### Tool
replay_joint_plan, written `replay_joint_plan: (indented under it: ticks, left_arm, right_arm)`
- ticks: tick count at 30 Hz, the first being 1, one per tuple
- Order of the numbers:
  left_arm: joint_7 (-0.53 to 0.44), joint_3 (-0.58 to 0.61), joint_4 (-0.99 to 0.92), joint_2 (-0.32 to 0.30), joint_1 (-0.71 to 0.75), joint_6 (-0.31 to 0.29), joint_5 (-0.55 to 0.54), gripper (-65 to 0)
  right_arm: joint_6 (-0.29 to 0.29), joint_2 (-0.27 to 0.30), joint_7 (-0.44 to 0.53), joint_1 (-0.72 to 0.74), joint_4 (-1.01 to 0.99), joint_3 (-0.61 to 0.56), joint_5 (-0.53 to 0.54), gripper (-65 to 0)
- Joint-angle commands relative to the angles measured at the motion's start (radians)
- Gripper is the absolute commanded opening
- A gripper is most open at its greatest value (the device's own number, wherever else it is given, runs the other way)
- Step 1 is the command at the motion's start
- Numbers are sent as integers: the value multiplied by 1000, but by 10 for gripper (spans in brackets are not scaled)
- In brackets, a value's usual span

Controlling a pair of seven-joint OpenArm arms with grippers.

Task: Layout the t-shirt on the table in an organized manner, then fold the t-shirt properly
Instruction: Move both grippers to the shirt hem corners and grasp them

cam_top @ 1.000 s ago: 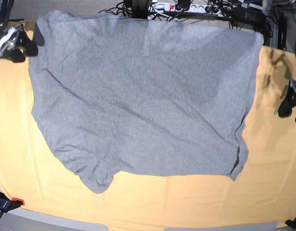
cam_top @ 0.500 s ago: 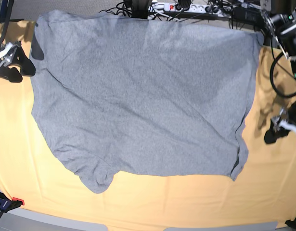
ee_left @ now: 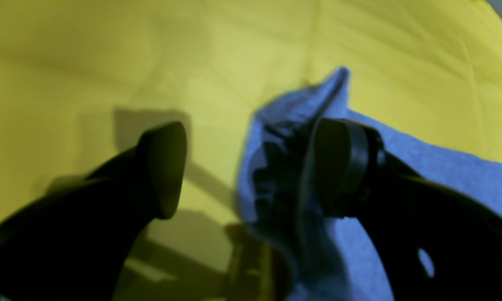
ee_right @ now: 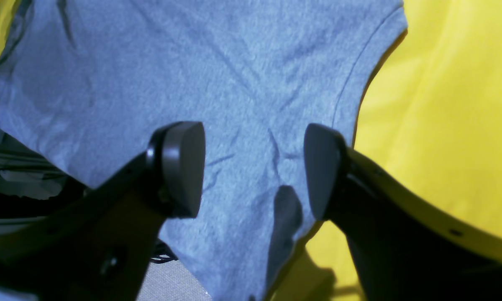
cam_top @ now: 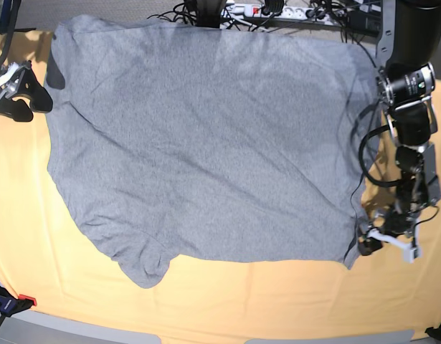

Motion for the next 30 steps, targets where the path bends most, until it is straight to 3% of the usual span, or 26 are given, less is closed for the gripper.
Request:
replay_joint_plan:
  ticks: [1, 4, 9, 12, 14, 18, 19, 23, 27, 30]
  left_arm:
    - [-24, -1, 12, 3, -34, -10, -8, -169]
    - [-3, -1, 11, 43, -22, -17, -8, -169]
    - [45, -1, 11, 63, -12, -146, -29, -171]
    - [51, -1, 12, 55, -16, -177, -58, -210]
    - [58, -1, 13, 50, -18, -178, -58, -312]
    - [58, -1, 13, 33, -18, -177, -58, -617]
    - [58, -1, 13, 28, -18, -177, -58, -650]
    - [58, -1, 13, 16, -20, -179, -67, -650]
    - [78, -1, 13, 10, -20, -258, -83, -650]
    - [118, -1, 13, 5, -19, -290, -131, -650]
  right_arm:
    - [2, 20, 19, 2, 13, 9, 21, -260]
    - [2, 20, 19, 2, 13, 9, 21, -260]
    - [2, 20, 19, 2, 13, 9, 21, -260]
    - [2, 20, 19, 2, 13, 9, 21, -260]
    - [2, 20, 19, 2, 13, 9, 21, -260]
    - [2, 20, 19, 2, 13, 9, 21, -260]
    - [2, 20, 19, 2, 13, 9, 21, -260]
    - [2, 20, 19, 3, 13, 9, 21, -260]
    - [2, 20, 42, 33, 13, 9, 21, -260]
    - [2, 20, 108, 104, 11, 7, -77, -260]
